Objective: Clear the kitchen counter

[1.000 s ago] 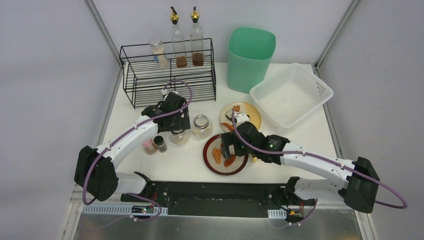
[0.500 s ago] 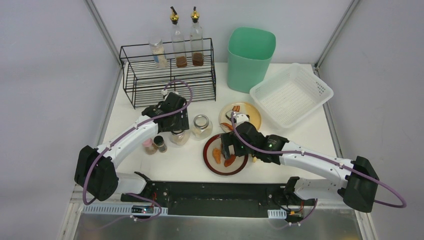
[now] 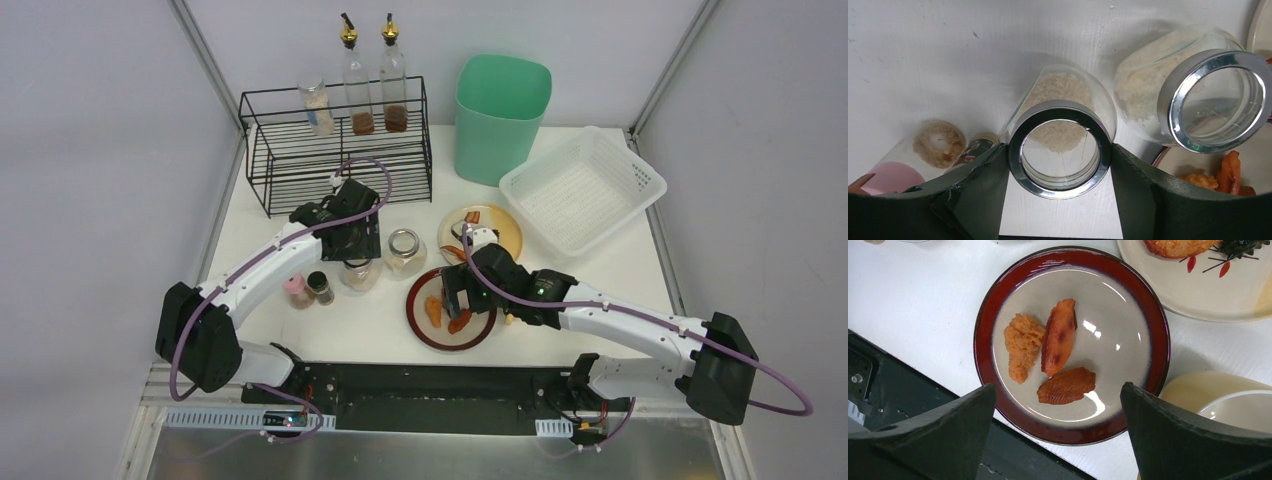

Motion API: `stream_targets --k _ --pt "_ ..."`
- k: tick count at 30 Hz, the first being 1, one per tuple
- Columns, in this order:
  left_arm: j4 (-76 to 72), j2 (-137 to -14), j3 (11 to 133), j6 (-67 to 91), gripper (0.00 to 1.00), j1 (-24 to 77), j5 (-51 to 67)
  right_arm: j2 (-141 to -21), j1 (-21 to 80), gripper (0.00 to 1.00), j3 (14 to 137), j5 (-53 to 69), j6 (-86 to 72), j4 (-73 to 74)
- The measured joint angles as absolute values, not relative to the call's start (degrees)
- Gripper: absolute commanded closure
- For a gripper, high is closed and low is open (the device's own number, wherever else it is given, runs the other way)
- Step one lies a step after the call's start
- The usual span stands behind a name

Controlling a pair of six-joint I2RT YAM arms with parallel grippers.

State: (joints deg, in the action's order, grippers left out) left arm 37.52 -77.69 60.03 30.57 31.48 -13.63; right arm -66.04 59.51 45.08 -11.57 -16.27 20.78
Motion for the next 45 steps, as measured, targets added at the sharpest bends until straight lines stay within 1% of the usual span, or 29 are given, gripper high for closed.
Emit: stream_targets --k 11,15,18,22,27,34,40,45 --pt "43.7 -77.67 72.93 27.64 1.0 31.94 -14.0 -66.0 59.51 0.01 45.08 -11.57 -16.27 20.78" --pt "45.91 -77.84 79.72 25.93 1.0 31.94 -14.61 -66.0 59.51 0.01 45.08 -11.55 -16.27 20.78" --pt "48.12 -79.61 87.46 24.12 1.0 31.94 -15.68 -66.0 59.51 0.01 45.08 -11.57 -16.27 20.78" --pt "49.17 -84.47 99.02 21.63 1.0 31.94 -17.1 -65.98 59.51 0.01 45.08 -11.57 -16.29 20.78" --pt "49.8 -91.79 109.58 19.31 1.0 31.9 -17.26 -65.98 59.51 0.01 45.08 -11.57 -16.27 20.78" --pt "50.43 -103.31 121.21 17.47 1.0 30.33 -16.69 -65.98 59.51 0.01 45.08 -11.57 -16.27 20.78" --pt "50.96 -111.31 131.24 17.56 1.0 24.93 -12.27 -65.98 59.51 0.01 45.08 -11.57 -16.27 20.78" --pt "51.05 -115.28 136.11 18.85 1.0 21.19 -9.45 -65.98 59.51 0.01 45.08 -11.57 -16.25 20.78"
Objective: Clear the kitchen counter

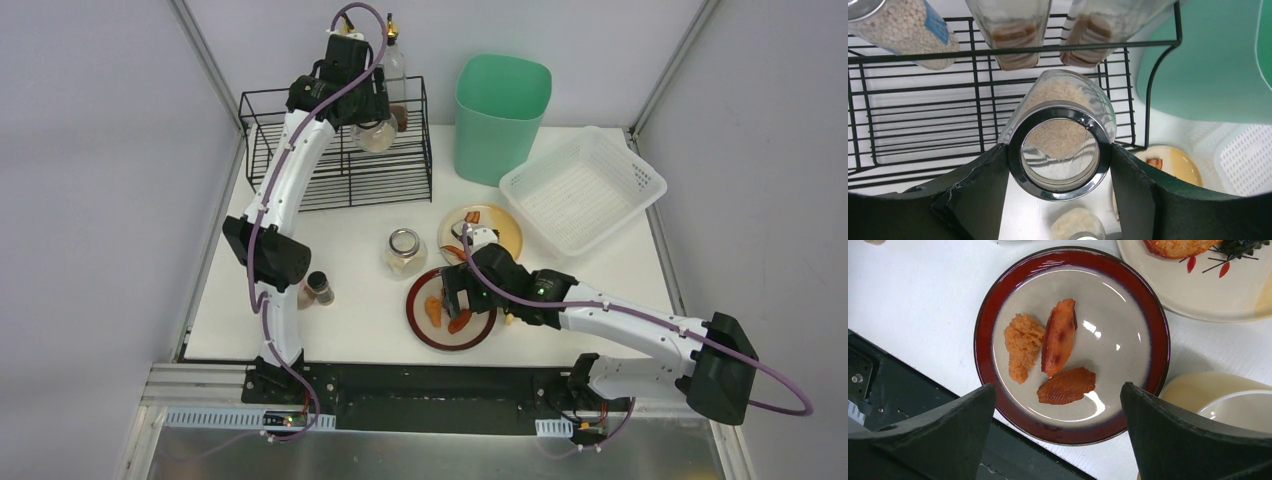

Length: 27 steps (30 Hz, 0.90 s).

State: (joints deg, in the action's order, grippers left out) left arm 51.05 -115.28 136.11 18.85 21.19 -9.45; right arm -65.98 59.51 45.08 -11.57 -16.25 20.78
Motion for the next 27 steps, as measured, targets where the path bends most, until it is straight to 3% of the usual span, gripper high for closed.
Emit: stream_targets --k 19,21,23,27 --pt "50.85 -126.8 144.9 23.31 0.99 19.88 -2.74 -66.08 59.51 0.01 45.08 -11.53 -16.27 20.78" --pt "50.63 -126.98 144.97 23.38 0.86 19.88 -2.24 -66.08 59.51 0.01 45.08 -11.53 -16.27 20.78" --pt "50.39 -127.09 145.01 23.4 0.67 19.88 -1.83 -66.08 59.51 0.01 45.08 -11.53 -16.25 20.78" --pt "50.24 -127.11 145.01 23.4 0.44 19.92 -1.5 -66.08 59.51 0.01 45.08 -11.53 -16.27 20.78"
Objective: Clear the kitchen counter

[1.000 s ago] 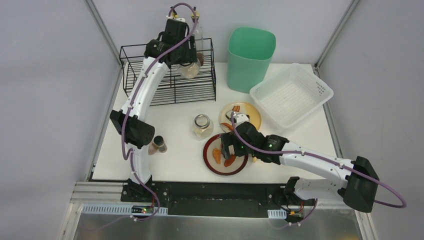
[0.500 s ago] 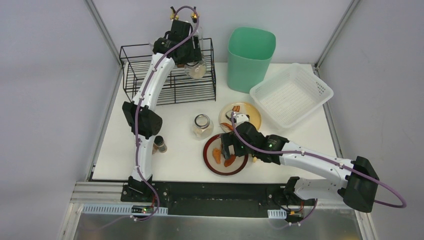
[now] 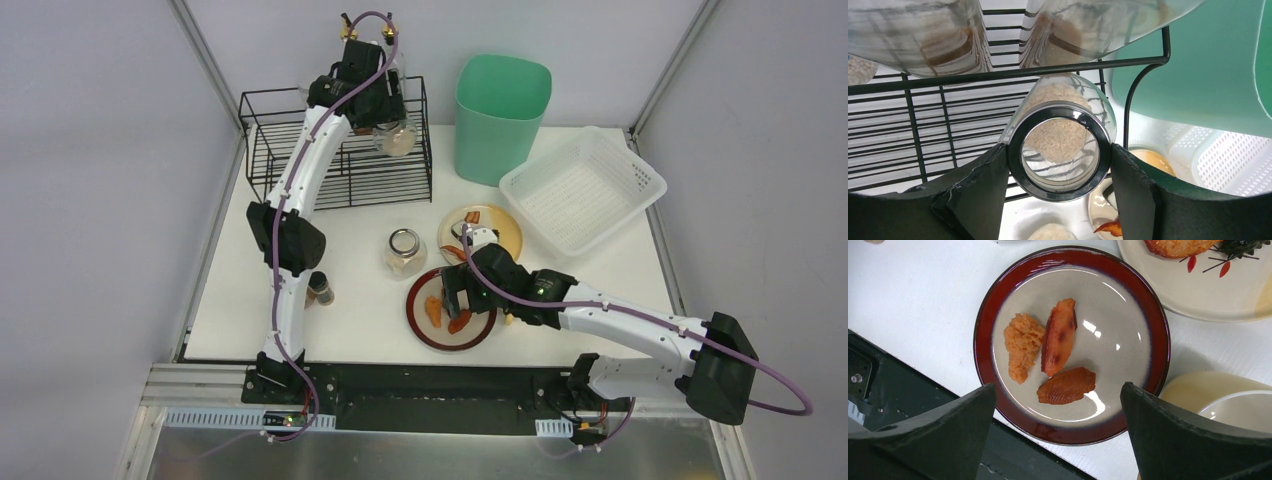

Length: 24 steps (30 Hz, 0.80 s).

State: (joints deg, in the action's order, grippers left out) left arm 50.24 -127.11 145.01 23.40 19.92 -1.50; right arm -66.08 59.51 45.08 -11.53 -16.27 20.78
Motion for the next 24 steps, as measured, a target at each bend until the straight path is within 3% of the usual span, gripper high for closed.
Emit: stream_targets --k 14,24 --pt "49.47 -127.07 145.01 22.9 0.09 21.08 -1.5 -66.08 59.51 0.01 45.08 -11.55 -16.27 20.78" --pt "48.82 -126.08 143.72 22.37 0.04 21.34 -1.83 -66.06 59.51 0.01 45.08 -11.57 -16.27 20.78"
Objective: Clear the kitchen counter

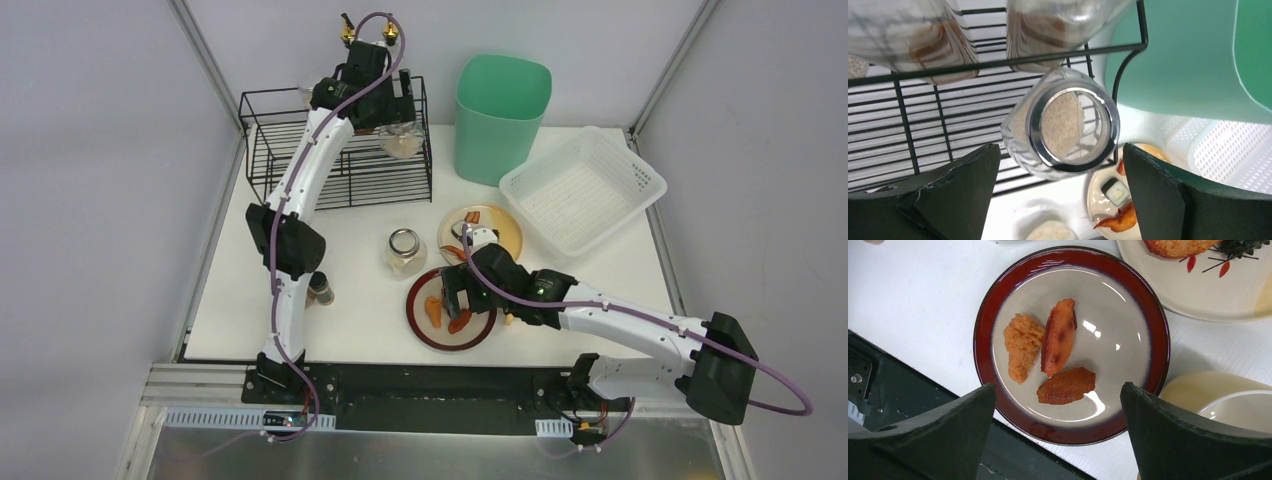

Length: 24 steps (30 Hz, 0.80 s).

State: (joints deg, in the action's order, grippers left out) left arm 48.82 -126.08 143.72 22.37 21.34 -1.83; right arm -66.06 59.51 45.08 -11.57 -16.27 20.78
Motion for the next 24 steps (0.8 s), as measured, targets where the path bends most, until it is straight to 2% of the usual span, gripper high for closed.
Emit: stream_targets --k 15,24 --pt "48.36 -103.98 119.94 18.17 0.01 33.85 -6.98 -64.95 59.51 0.01 45.06 -13.58 -16.64 20.84" --pt "47.09 -95.46 100.49 19.18 0.01 37.76 -11.07 -53.1 58.17 0.01 42.22 -22.85 -18.5 20.75"
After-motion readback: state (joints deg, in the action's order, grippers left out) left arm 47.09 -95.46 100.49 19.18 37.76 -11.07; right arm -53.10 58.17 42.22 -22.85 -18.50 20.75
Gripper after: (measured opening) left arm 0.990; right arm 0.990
